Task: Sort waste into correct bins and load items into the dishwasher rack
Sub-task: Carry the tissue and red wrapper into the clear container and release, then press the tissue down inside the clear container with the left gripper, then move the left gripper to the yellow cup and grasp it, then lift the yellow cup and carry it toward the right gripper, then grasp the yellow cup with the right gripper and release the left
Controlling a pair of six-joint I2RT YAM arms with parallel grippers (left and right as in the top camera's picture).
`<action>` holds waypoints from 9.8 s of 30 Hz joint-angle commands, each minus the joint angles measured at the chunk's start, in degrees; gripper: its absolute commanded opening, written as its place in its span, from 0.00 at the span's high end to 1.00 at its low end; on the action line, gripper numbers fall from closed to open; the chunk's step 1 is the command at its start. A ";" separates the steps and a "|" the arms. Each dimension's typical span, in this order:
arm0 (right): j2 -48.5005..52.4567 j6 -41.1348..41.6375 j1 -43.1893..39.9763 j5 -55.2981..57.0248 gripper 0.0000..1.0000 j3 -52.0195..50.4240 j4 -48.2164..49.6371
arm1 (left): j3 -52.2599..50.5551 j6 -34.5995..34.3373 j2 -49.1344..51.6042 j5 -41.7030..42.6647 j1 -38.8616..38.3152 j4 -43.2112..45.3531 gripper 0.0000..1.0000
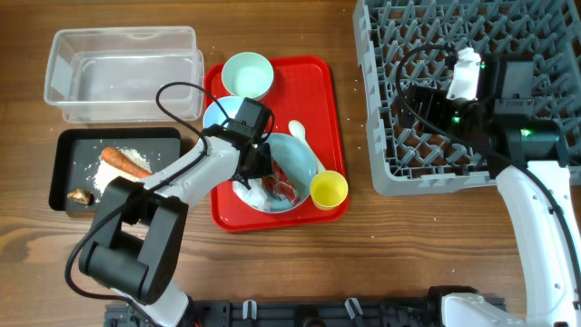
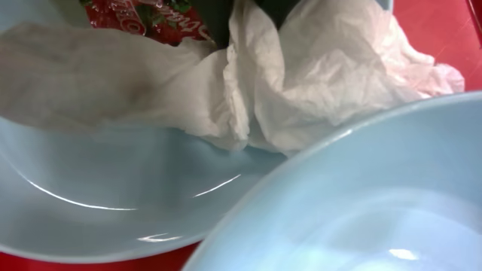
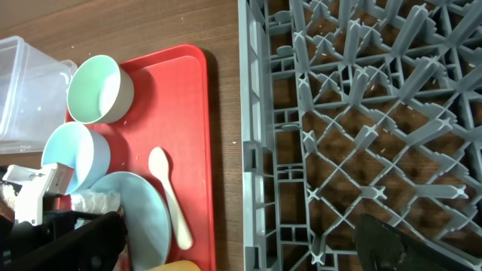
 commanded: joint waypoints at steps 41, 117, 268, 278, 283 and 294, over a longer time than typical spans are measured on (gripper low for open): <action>1.09 0.44 -0.24 0.79 0.00 1.07 -0.26 | 25.77 10.71 -11.96 -18.32 24.76 -4.33 0.96; 4.44 0.26 -0.24 0.83 0.00 1.07 1.22 | 35.91 20.39 15.72 -8.15 33.27 4.81 0.57; 7.26 -4.70 9.42 -43.36 0.05 1.11 30.73 | 27.41 9.99 2.71 89.66 14.45 5.38 0.96; 9.49 -3.61 10.88 -44.04 0.12 1.11 33.59 | 27.41 9.99 2.71 89.66 13.62 5.38 0.96; 9.49 -2.60 13.22 -44.02 0.21 1.11 34.69 | 27.41 9.99 2.71 89.66 13.73 5.42 0.96; 9.49 -2.56 14.14 -44.02 0.26 1.11 33.66 | 27.41 9.99 2.71 89.66 13.77 5.44 0.96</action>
